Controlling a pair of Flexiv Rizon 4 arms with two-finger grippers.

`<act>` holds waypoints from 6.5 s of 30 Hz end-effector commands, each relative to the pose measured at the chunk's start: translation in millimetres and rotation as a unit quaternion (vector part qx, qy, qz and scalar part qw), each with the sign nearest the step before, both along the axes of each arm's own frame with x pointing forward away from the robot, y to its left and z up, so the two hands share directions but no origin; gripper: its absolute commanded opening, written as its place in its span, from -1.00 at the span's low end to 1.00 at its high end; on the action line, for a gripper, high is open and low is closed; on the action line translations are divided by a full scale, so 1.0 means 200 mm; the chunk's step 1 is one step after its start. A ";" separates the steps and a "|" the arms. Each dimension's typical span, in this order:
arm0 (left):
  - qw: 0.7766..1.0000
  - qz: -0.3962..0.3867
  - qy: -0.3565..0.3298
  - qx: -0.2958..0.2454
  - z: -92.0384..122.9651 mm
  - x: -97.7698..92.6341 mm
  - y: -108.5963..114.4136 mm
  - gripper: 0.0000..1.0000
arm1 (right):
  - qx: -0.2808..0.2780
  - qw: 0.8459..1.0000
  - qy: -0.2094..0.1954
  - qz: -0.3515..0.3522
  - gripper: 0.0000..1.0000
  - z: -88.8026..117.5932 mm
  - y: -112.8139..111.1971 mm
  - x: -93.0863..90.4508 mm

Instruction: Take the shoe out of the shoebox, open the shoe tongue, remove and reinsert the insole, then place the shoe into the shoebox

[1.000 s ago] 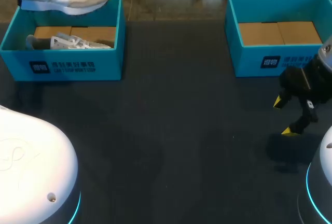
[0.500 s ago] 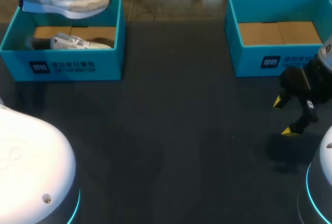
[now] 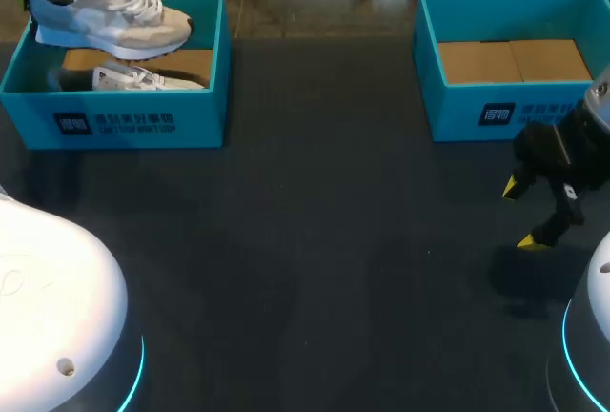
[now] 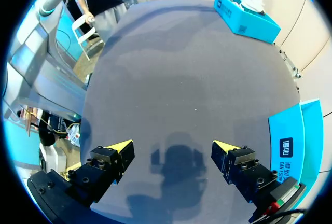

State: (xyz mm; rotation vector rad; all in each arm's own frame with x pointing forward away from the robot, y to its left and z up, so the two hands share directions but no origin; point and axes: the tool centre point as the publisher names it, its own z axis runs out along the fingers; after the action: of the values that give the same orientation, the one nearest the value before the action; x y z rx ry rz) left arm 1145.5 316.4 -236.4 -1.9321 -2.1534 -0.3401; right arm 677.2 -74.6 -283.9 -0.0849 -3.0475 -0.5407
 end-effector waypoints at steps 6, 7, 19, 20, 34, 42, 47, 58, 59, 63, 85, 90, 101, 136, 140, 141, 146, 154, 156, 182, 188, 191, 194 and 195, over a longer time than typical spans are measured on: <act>1.000 0.009 -0.002 -0.011 0.01 0.10 -0.04 -1.00 | -0.001 1.000 0.000 0.000 1.00 0.00 0.00 0.00; 1.000 0.010 -0.004 -0.011 0.02 0.10 -0.05 -1.00 | -0.001 1.000 0.000 0.000 1.00 0.00 0.00 0.00; 0.999 0.041 -0.015 -0.007 -0.08 0.22 -0.07 -1.00 | -0.001 1.000 0.000 0.000 1.00 0.00 0.00 0.00; 0.999 0.045 -0.010 -0.017 -0.06 0.22 -0.06 -1.00 | -0.001 1.000 0.000 0.000 1.00 0.00 0.00 0.00; 0.999 0.044 -0.011 -0.001 -0.16 0.25 -0.10 -1.00 | -0.001 1.000 0.000 0.000 1.00 0.00 0.00 0.00; 0.998 0.065 -0.011 -0.002 -0.25 0.24 -0.09 -1.00 | -0.001 1.000 0.000 0.000 1.00 0.00 0.00 0.00; 0.999 0.050 -0.011 -0.007 -0.26 0.17 -0.07 -1.00 | -0.001 1.000 0.000 0.000 1.00 0.00 0.00 0.00; 0.999 0.041 0.003 -0.016 -0.35 0.11 -0.06 -1.00 | -0.001 1.000 0.000 0.000 1.00 0.00 0.00 0.00; 0.999 0.039 0.004 -0.017 -0.37 0.10 -0.06 -1.00 | -0.001 1.000 0.000 0.000 1.00 0.00 0.00 0.00; 0.999 0.035 0.007 -0.016 -0.40 0.08 -0.06 -1.00 | -0.001 1.000 0.000 0.000 1.00 0.00 0.00 0.00; 0.999 0.045 -0.002 -0.018 -0.48 0.27 -0.09 -1.00 | -0.001 1.000 0.000 0.000 1.00 0.00 0.00 0.00; 0.999 0.049 0.000 -0.017 -0.52 0.28 -0.09 -1.00 | -0.001 1.000 0.000 0.000 1.00 0.00 0.00 0.00; 0.999 0.048 0.003 -0.022 -0.57 0.28 -0.11 -1.00 | -0.001 1.000 0.000 0.000 1.00 0.00 0.00 0.00; 0.999 0.045 0.003 -0.026 -0.68 0.29 -0.10 -1.00 | -0.001 1.000 0.000 0.000 1.00 0.00 0.00 0.00; 0.999 0.047 0.002 -0.026 -0.69 0.29 -0.09 -1.00 | -0.001 1.000 0.000 0.000 1.00 0.00 0.00 0.00; 0.999 0.047 0.001 -0.025 -0.69 0.29 -0.09 -1.00 | -0.001 1.000 0.000 0.000 1.00 0.00 0.00 0.00; 0.999 0.045 0.006 -0.026 -0.70 0.28 -0.09 -0.01 | -0.001 1.000 0.000 0.000 1.00 0.00 0.00 0.00; 0.997 0.034 0.001 -0.072 -0.55 0.24 -0.10 1.00 | -0.001 1.000 0.000 0.000 1.00 0.00 0.00 0.00; 0.997 0.033 -0.005 -0.074 -0.50 0.23 -0.12 1.00 | -0.001 1.000 0.000 0.000 1.00 0.00 0.00 0.00; 0.994 -0.030 -0.010 -0.109 -0.08 -0.35 -0.20 1.00 | -0.001 1.000 0.000 0.000 1.00 0.00 0.00 0.00; 0.992 -0.033 -0.008 -0.119 -0.04 -0.49 -0.19 1.00 | -0.001 1.000 0.000 0.000 1.00 0.00 0.00 0.00; 0.991 -0.031 -0.009 -0.128 -0.03 -0.56 -0.19 1.00 | -0.001 1.000 0.000 0.000 1.00 0.00 0.00 0.00; 0.991 -0.030 -0.009 -0.131 -0.04 -0.62 -0.19 1.00 | -0.001 1.000 0.000 0.000 1.00 0.00 0.00 0.00; 0.992 -0.032 -0.011 -0.125 -0.05 -0.65 -0.20 1.00 | -0.001 1.000 0.000 0.000 1.00 0.00 0.00 0.00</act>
State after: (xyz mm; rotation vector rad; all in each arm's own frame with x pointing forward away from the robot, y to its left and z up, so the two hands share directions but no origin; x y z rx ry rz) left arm 1059.9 279.8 -249.8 -2.0427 -2.1612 0.1221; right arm 677.2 -74.6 -283.9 -0.0849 -3.0475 -0.5407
